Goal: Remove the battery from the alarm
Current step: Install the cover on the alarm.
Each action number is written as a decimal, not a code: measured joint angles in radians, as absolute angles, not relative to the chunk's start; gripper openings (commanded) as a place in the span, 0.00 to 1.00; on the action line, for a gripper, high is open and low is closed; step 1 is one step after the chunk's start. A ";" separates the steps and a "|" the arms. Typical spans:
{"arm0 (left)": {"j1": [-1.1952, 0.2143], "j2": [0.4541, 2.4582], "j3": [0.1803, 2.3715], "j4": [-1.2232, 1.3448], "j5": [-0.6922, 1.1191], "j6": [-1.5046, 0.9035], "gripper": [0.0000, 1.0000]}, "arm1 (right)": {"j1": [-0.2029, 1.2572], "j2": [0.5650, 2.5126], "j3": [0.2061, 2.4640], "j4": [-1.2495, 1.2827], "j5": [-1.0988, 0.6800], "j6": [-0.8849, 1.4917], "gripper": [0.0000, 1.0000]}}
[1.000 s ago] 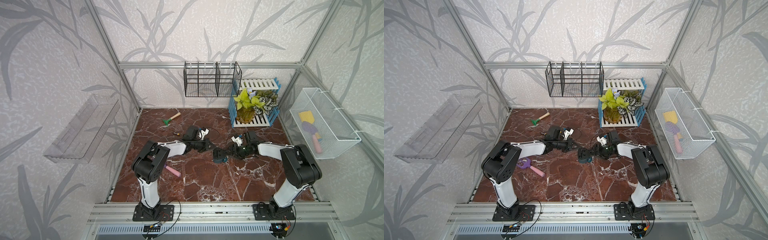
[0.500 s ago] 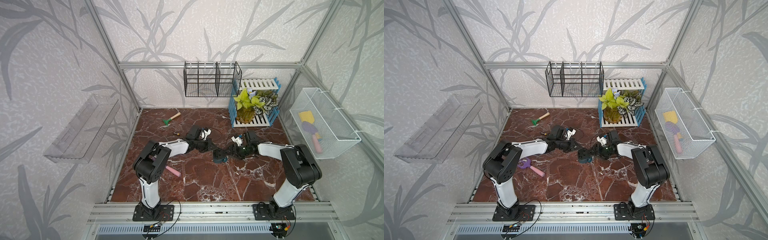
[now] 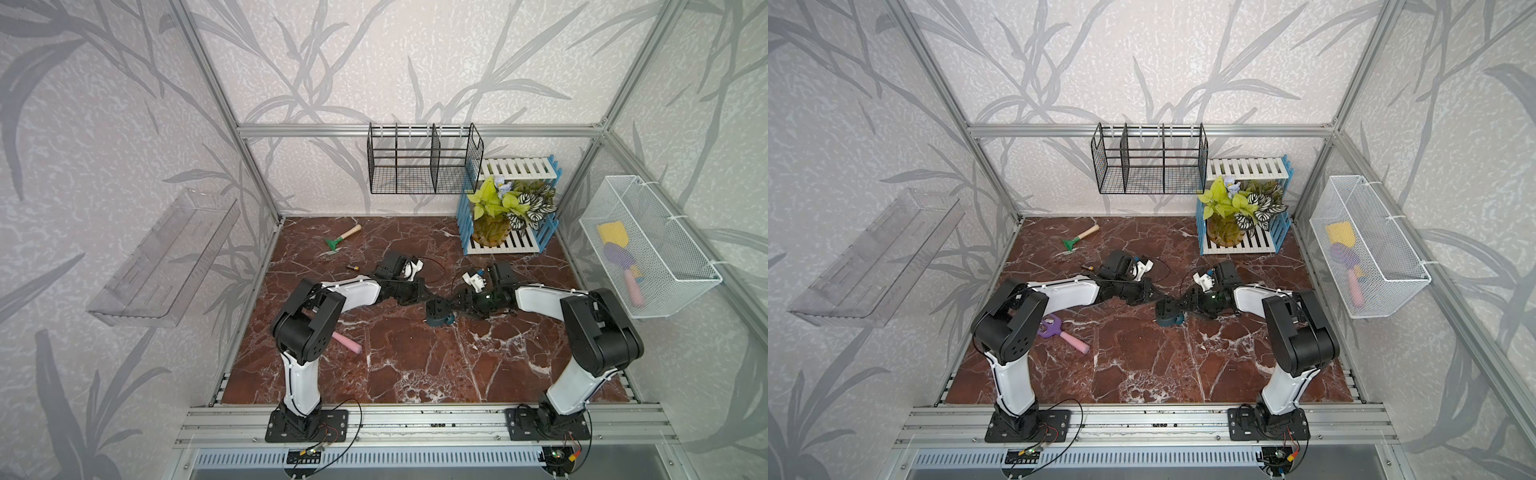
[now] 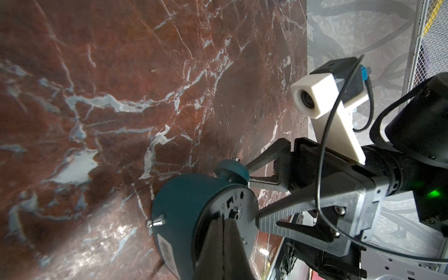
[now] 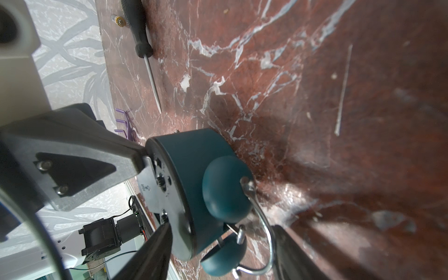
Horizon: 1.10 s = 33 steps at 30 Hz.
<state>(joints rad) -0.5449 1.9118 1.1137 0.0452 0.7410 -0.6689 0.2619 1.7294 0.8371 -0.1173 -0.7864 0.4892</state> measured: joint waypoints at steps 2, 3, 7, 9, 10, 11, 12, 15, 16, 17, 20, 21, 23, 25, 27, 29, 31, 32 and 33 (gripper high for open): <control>-0.546 1.916 1.120 0.042 0.743 -0.670 0.00 | 0.262 1.729 0.837 -0.117 -0.786 0.489 0.67; -0.546 1.917 1.124 0.039 0.744 -0.670 0.00 | 0.262 1.729 0.837 -0.117 -0.786 0.490 0.67; -0.545 1.920 1.126 0.038 0.752 -0.674 0.00 | 0.262 1.729 0.837 -0.117 -0.786 0.490 0.67; -0.538 1.923 1.129 0.038 0.760 -0.680 0.00 | 0.262 1.729 0.837 -0.117 -0.786 0.490 0.67; -0.533 1.923 1.129 0.037 0.762 -0.683 0.00 | 0.263 1.729 0.837 -0.117 -0.786 0.490 0.67; -0.527 1.923 1.131 0.034 0.766 -0.685 0.00 | 0.263 1.729 0.837 -0.117 -0.786 0.490 0.67; -0.524 1.923 1.135 0.027 0.770 -0.685 0.00 | 0.263 1.729 0.837 -0.117 -0.786 0.490 0.67; -0.516 1.925 1.161 0.009 0.783 -0.684 0.00 | 0.263 1.729 0.837 -0.117 -0.786 0.490 0.67; -0.516 1.925 1.166 0.009 0.786 -0.684 0.00 | 0.263 1.729 0.837 -0.117 -0.786 0.490 0.67; -0.513 1.925 1.172 0.007 0.788 -0.685 0.00 | 0.263 1.729 0.837 -0.117 -0.786 0.490 0.67; -0.508 1.925 1.174 0.004 0.794 -0.684 0.00 | 0.263 1.729 0.837 -0.117 -0.786 0.490 0.67; -0.509 1.926 1.174 0.000 0.797 -0.684 0.00 | 0.263 1.729 0.837 -0.117 -0.786 0.490 0.67; -0.509 1.929 1.174 -0.009 0.803 -0.683 0.00 | 0.263 1.729 0.837 -0.117 -0.786 0.490 0.67; -0.509 1.933 1.174 -0.015 0.809 -0.683 0.00 | 0.264 1.729 0.837 -0.117 -0.786 0.491 0.67; -0.510 1.938 1.174 -0.017 0.813 -0.683 0.00 | 0.264 1.729 0.837 -0.117 -0.786 0.493 0.67; -0.511 1.942 1.174 -0.019 0.814 -0.684 0.00 | 0.265 1.729 0.837 -0.117 -0.786 0.494 0.67; -0.515 1.943 1.174 -0.019 0.814 -0.684 0.00 | 0.266 1.729 0.837 -0.117 -0.786 0.496 0.67; -0.517 1.943 1.174 -0.019 0.814 -0.684 0.00 | 0.266 1.729 0.837 -0.117 -0.786 0.497 0.67; -0.519 1.944 1.174 -0.019 0.814 -0.684 0.00 | 0.266 1.729 0.837 -0.117 -0.786 0.497 0.67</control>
